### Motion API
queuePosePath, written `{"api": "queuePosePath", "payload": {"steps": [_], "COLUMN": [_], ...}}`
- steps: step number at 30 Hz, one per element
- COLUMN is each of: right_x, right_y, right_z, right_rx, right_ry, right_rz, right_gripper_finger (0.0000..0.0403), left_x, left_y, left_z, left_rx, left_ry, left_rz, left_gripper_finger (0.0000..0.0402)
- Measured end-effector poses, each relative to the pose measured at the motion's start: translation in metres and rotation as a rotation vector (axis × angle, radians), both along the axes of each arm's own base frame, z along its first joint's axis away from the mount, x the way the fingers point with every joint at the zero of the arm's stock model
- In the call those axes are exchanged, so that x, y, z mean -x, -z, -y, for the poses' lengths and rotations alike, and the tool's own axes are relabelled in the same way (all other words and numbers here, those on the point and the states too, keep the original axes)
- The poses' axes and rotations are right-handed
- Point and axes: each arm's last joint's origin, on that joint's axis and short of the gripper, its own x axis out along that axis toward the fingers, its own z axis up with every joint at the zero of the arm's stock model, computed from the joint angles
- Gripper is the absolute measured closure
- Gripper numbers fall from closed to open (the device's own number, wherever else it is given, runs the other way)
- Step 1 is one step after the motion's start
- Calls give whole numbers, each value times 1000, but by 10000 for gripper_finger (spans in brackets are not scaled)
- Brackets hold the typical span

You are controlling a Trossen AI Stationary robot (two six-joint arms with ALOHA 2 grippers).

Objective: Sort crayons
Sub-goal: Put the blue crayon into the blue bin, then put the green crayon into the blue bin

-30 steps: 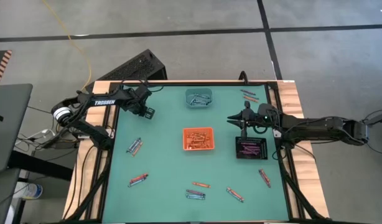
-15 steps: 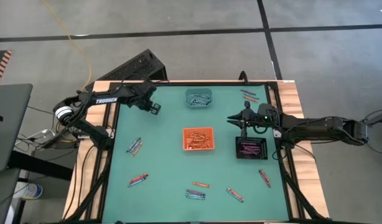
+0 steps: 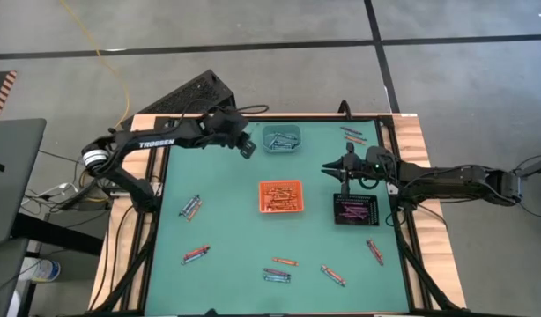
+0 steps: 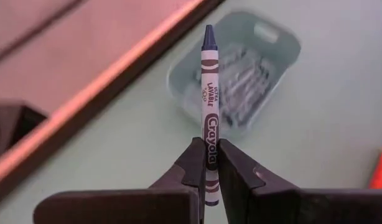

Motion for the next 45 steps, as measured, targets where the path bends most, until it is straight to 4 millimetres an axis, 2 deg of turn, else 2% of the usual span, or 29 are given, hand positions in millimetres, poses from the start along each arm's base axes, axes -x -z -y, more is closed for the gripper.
{"api": "queuePosePath", "payload": {"steps": [3, 13, 20, 28, 40, 43, 45], "right_x": [0, 0, 0, 0, 0, 0, 0], "right_y": [-1, 0, 2, 1, 1, 1, 1], "right_z": [0, 0, 0, 0, 0, 0, 0], "right_rx": [3, 14, 19, 20, 20, 20, 20], "right_ry": [0, -3, -7, -7, -7, -7, -7], "right_rz": [6, 2, -21, -18, -16, -16, -16], "right_gripper_finger": [332, 332, 332, 332, 332, 332, 332], "left_x": [-20, -92, -121, -128, -124, -121, -119], "left_y": [-1, 26, 35, 45, 49, 43, 30], "left_z": [-2, -24, -35, -39, -36, -35, -34], "left_rx": [-76, -204, -197, -160, -136, -118, -95], "left_ry": [55, 176, 237, 244, 238, 225, 208], "left_rz": [-39, -205, -315, -375, -430, -487, -518], "left_gripper_finger": [386, 386, 386, 379, 329, 320, 318]}}
